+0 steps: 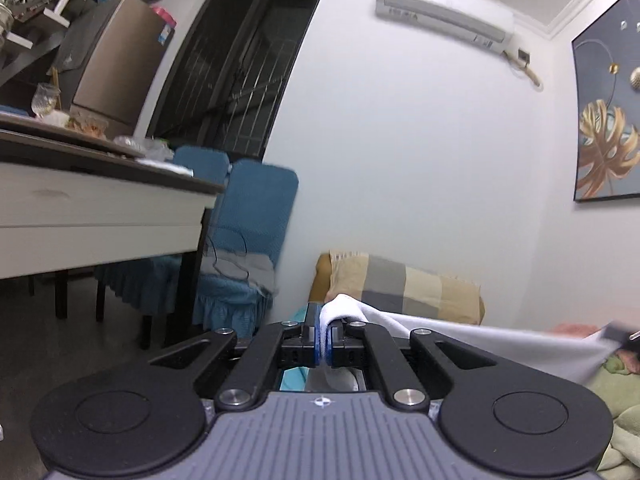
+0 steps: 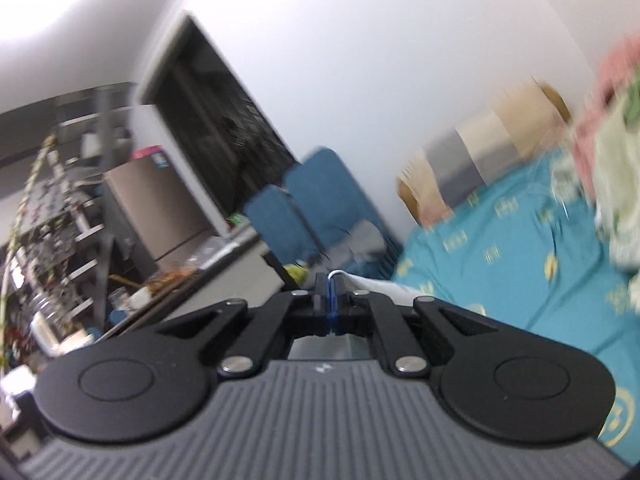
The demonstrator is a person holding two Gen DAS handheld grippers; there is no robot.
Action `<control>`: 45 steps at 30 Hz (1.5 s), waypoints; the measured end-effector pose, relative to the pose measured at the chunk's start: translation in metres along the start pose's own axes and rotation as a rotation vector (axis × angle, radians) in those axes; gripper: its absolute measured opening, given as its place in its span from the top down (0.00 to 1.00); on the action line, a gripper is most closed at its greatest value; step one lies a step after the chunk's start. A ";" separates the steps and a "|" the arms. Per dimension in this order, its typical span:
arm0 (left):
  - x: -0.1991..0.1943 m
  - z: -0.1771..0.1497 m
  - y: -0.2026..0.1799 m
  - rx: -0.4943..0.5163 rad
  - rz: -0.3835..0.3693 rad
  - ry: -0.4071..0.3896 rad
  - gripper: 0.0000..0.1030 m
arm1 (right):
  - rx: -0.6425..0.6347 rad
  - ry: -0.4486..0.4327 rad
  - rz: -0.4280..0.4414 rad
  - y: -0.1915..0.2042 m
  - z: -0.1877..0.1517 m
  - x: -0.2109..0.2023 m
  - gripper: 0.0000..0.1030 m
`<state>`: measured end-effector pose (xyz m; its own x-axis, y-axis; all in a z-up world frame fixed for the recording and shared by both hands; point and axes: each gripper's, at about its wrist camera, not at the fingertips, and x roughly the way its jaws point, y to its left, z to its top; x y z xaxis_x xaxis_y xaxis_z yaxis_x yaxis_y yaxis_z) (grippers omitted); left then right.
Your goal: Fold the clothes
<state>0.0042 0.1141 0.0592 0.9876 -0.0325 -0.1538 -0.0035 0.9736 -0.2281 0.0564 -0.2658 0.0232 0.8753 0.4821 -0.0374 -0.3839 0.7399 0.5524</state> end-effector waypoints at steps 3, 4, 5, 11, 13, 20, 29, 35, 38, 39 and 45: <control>0.033 -0.004 -0.014 0.059 0.027 0.078 0.97 | -0.040 0.004 0.014 0.003 0.014 -0.004 0.97; 0.045 -0.007 -0.020 0.090 0.043 0.105 0.97 | -0.043 0.012 0.016 0.000 0.017 -0.002 0.97; 0.061 -0.012 -0.025 0.118 0.062 0.139 0.97 | -0.043 0.023 0.015 -0.006 0.019 0.003 0.97; 0.154 -0.068 -0.033 0.235 0.152 0.387 0.96 | 0.101 0.172 -0.057 -0.070 -0.008 0.058 0.96; 0.185 -0.088 -0.027 0.254 0.179 0.461 0.96 | 0.175 0.239 -0.074 -0.094 -0.024 0.076 0.96; 0.238 -0.119 -0.008 0.244 0.196 0.612 0.91 | 0.310 0.330 -0.113 -0.143 -0.051 0.117 0.94; 0.186 -0.082 -0.005 0.109 0.146 0.522 0.50 | 0.407 0.298 -0.097 -0.151 -0.054 0.109 0.45; 0.124 -0.074 -0.011 0.091 0.119 0.524 0.34 | 0.364 0.274 -0.132 -0.137 -0.049 0.092 0.38; 0.123 -0.080 -0.001 0.039 0.186 0.594 0.34 | 0.342 0.281 -0.175 -0.133 -0.051 0.082 0.38; 0.127 -0.085 0.007 -0.010 0.204 0.629 0.37 | 0.332 0.287 -0.185 -0.131 -0.053 0.079 0.38; 0.160 -0.116 0.057 -0.322 0.304 0.740 0.44 | 0.226 0.359 -0.202 -0.108 -0.066 0.075 0.38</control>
<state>0.1436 0.1385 -0.0902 0.5807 -0.0281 -0.8136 -0.4061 0.8562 -0.3194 0.1442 -0.2785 -0.0937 0.7537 0.5000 -0.4266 -0.1074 0.7340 0.6706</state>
